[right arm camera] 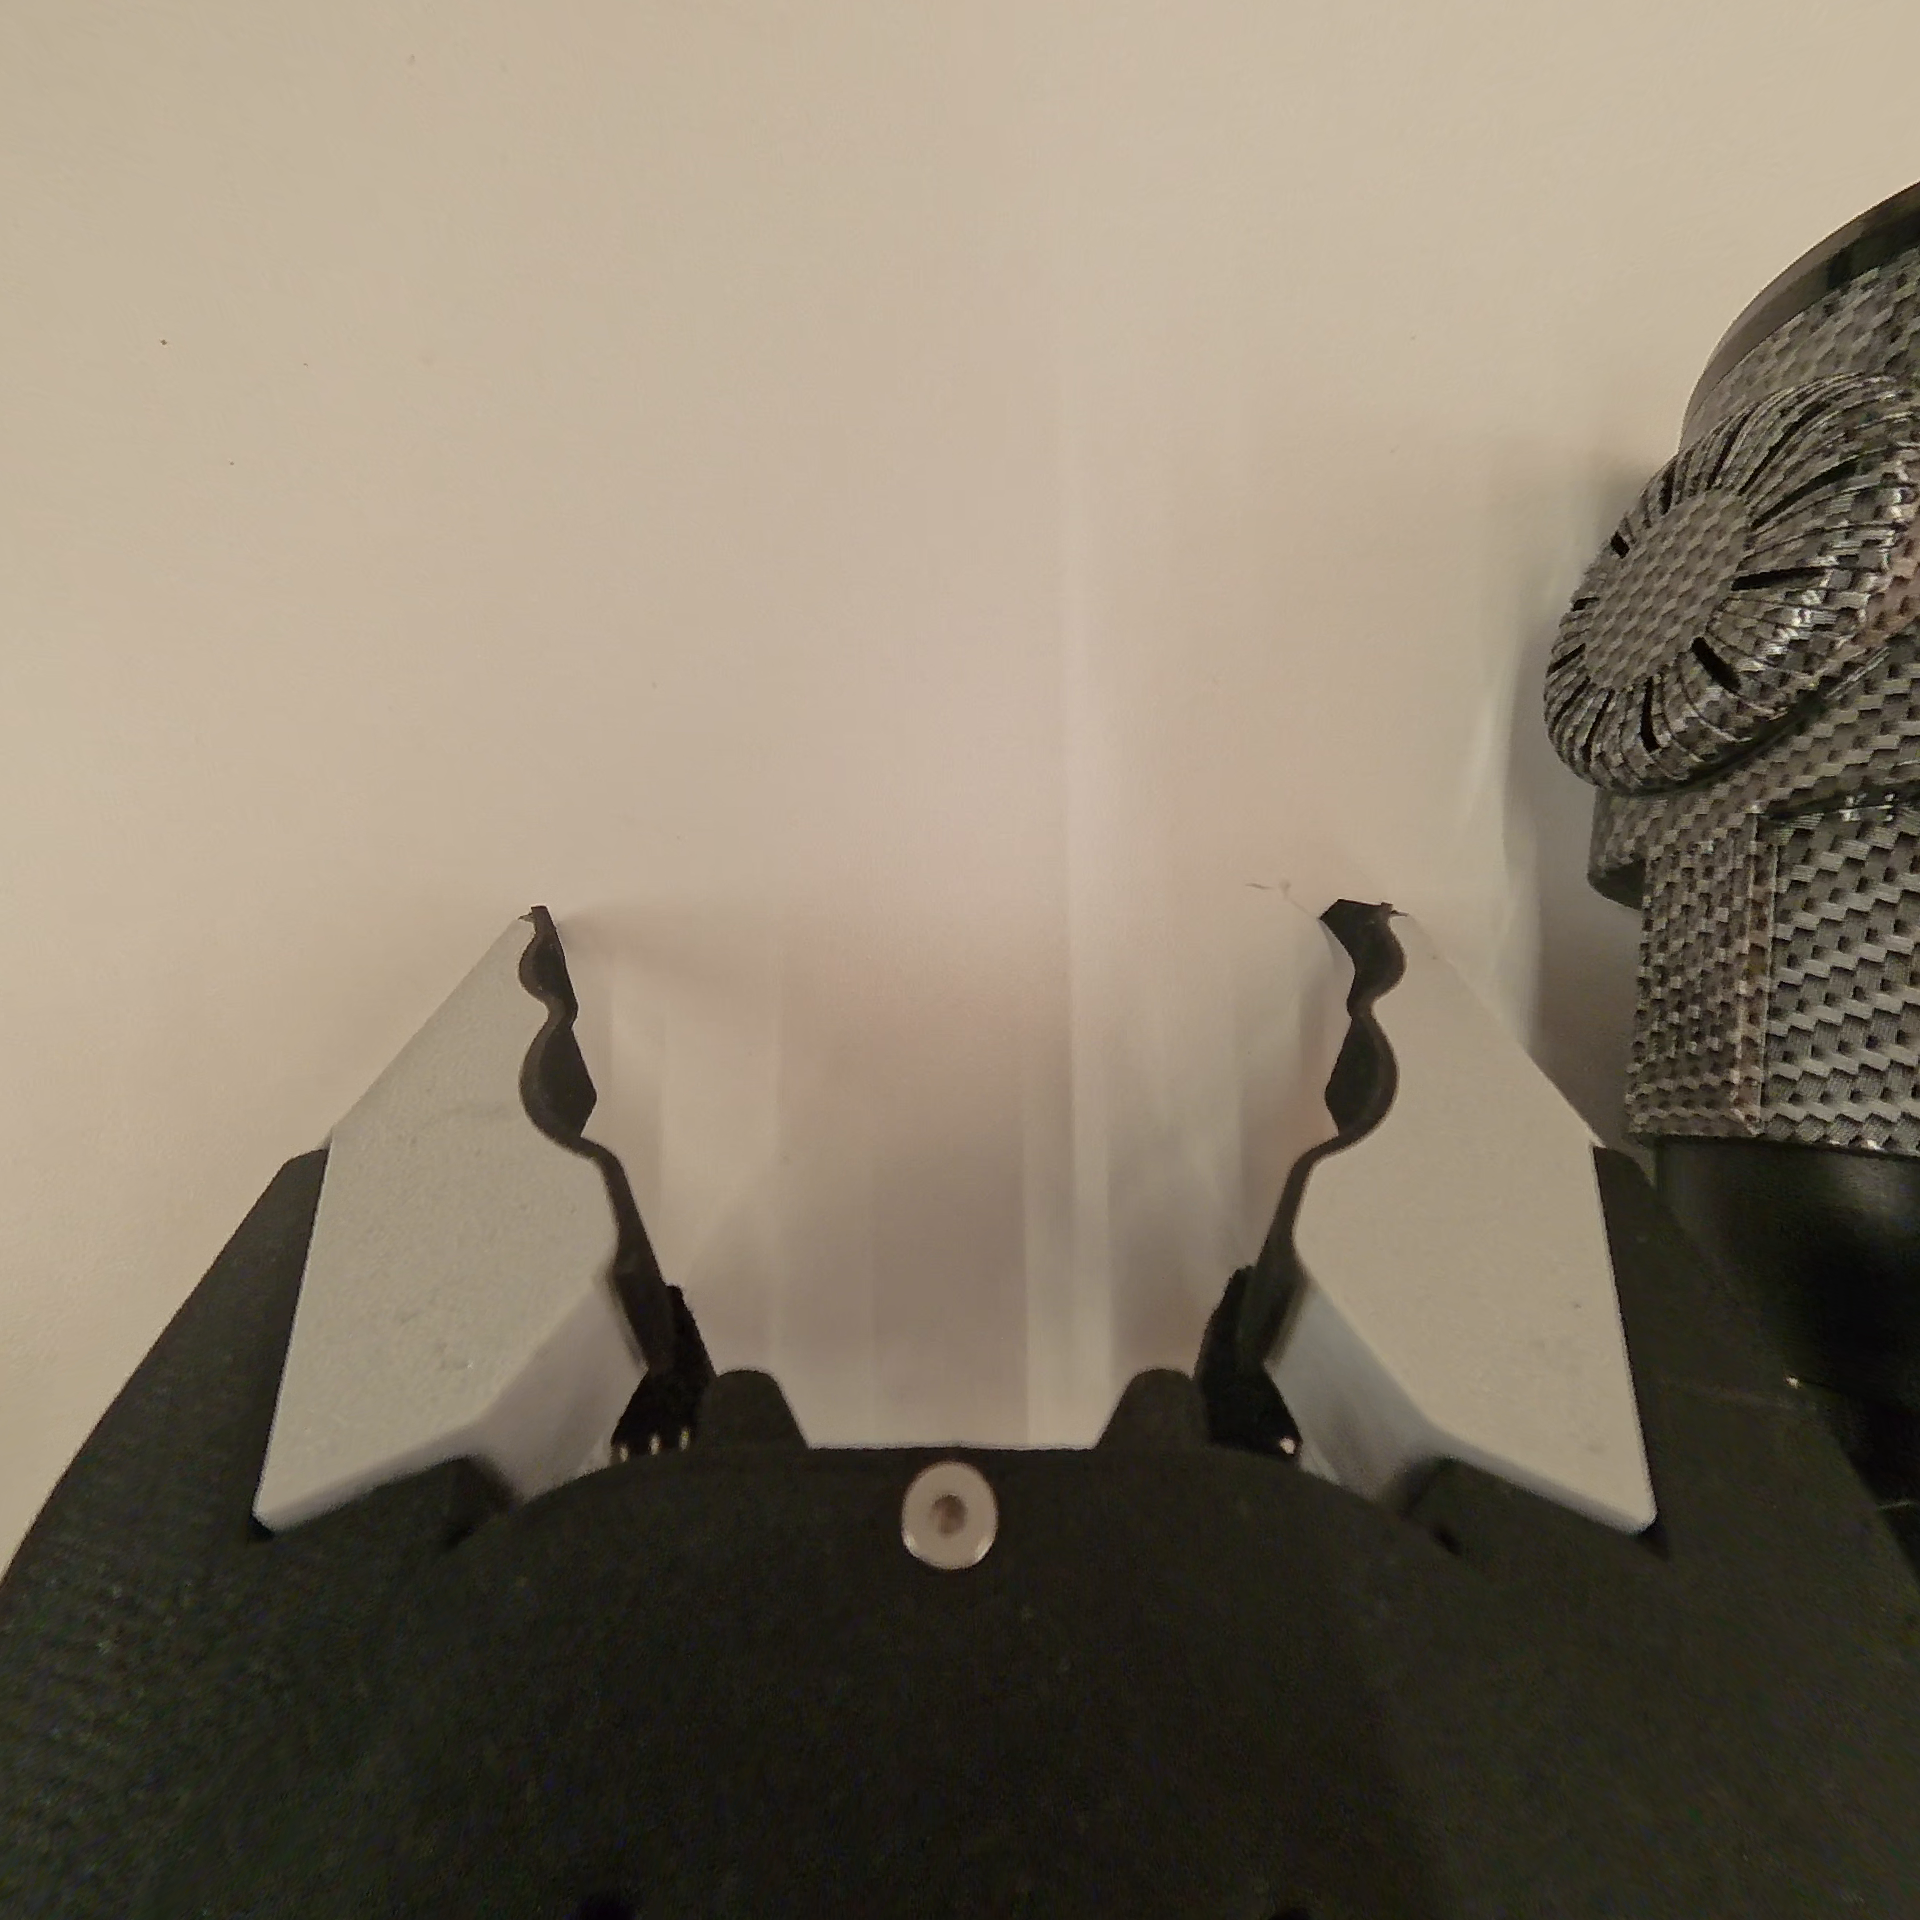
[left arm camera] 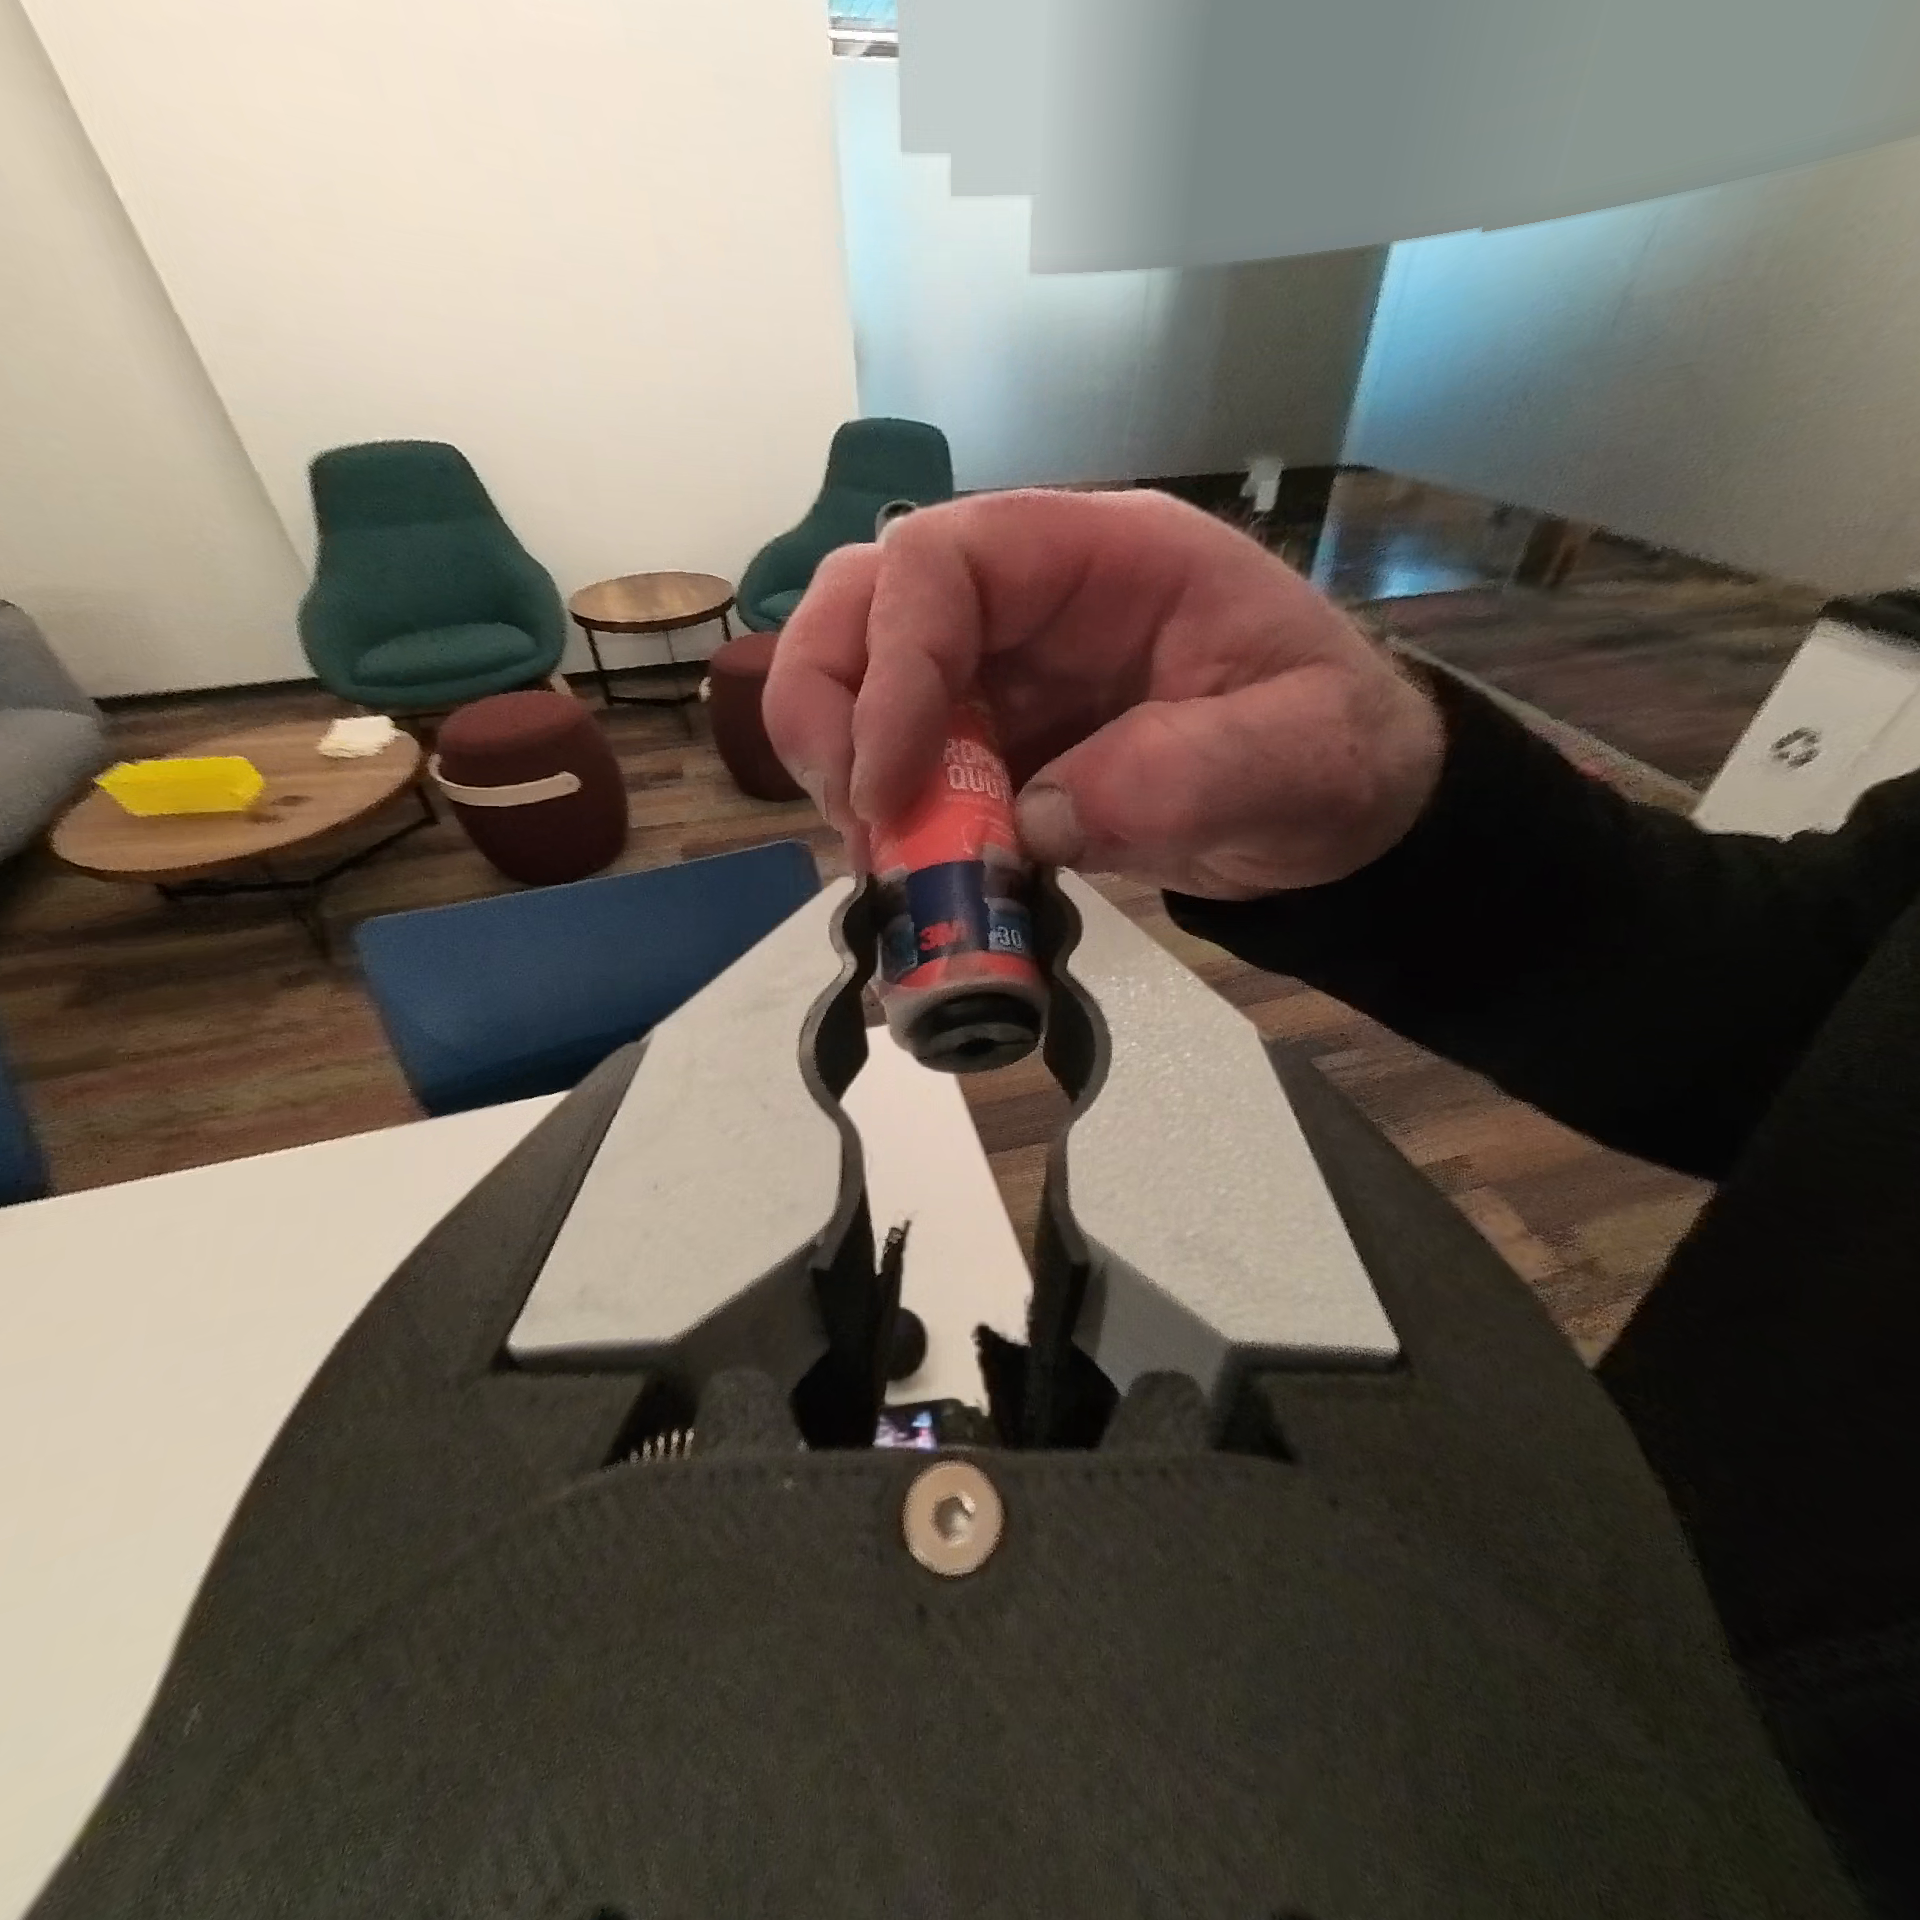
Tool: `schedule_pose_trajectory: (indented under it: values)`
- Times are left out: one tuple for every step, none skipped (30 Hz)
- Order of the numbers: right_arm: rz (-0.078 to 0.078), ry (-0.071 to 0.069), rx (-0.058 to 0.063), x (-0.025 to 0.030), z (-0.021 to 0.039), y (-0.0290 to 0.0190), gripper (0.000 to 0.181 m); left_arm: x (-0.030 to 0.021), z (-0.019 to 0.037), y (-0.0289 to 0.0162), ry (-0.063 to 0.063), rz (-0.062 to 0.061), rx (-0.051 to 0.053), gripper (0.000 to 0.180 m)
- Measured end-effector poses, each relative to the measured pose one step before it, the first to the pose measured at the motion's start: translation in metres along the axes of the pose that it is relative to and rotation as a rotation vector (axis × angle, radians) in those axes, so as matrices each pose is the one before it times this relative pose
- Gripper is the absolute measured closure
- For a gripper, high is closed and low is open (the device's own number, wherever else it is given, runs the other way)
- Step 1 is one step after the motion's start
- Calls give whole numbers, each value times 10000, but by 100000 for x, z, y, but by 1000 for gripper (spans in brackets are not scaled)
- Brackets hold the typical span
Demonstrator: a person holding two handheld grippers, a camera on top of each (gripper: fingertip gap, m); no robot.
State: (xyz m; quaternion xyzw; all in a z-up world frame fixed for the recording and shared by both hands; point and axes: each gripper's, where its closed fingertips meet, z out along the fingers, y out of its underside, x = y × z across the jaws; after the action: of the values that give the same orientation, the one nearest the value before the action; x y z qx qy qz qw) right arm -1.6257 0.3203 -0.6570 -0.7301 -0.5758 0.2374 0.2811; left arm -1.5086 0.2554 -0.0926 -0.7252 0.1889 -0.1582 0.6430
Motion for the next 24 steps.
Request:
schedule_pose_trajectory:
  values:
    - [0, 0, 0, 0, 0, 0, 36, -25, -33, -40, -82, 145, -8, 153]
    - [0, 0, 0, 0, 0, 0, 36, -40, -45, -14, -38, 35, 7, 153]
    - [0, 0, 0, 0, 0, 0, 37, -15, 8, 99, -7, -17, -45, 153]
    - [0, 0, 0, 0, 0, 0, 37, -84, 45, 132, -73, 44, -60, 153]
    - [0, 0, 0, -10, -1, 2, 36, -104, 21, 131, -108, 108, -53, 153]
    - [0, 0, 0, 0, 0, 0, 37, -28, -16, 13, -65, 92, 10, 153]
    - [0, 0, 0, 0, 0, 0, 37, -62, -33, -6, -35, 28, -16, 153]
    - [0, 0, 0, 0, 0, 0, 37, -73, -3, 82, -27, 1, -46, 153]
    - [0, 0, 0, 0, 0, 0, 37, -89, 18, 128, -90, 129, -69, 153]
    - [0, 0, 0, 0, 0, 0, 37, -60, 2, 101, -103, 218, -40, 153]
    - [0, 0, 0, -2, 7, -7, 37, -45, 21, 119, -56, 54, -30, 153]
    - [0, 0, 0, 10, 1, -2, 37, -50, 20, 94, -1, -96, -3, 154]
    - [0, 0, 0, -10, -1, 2, 37, -23, -2, 99, -24, 59, -18, 153]
    - [0, 0, 0, 0, 0, 0, 36, 5, 17, 97, -87, 142, -26, 153]
    - [0, 0, 0, 0, 0, 0, 36, -13, 7, 49, -61, 26, -8, 153]
    - [0, 0, 0, 0, 0, 0, 36, 226, -117, -237, 172, -35, 177, 153]
    - [0, 0, 0, 0, 0, 0, 36, 42, -13, 4, 69, -183, -97, 153]
    - [0, 0, 0, 0, 0, 0, 36, -51, 15, 26, -41, 61, 13, 153]
    - [0, 0, 0, 0, 0, 0, 36, -48, -17, 103, -83, 143, -22, 153]
    - [0, 0, 0, 0, 0, 0, 37, 37, -69, -19, -50, 70, -8, 153]
    - [0, 0, 0, 0, 0, 0, 37, -1, -79, -43, 28, -69, 12, 153]
    - [0, 0, 0, 0, 0, 0, 37, -14, -79, -29, 95, -187, 64, 153]
    - [0, 0, 0, 0, 0, 0, 37, 1, 19, 25, 16, -83, -15, 153]
    - [0, 0, 0, 0, -7, -7, 37, 42, 26, -29, -36, 129, -2, 153]
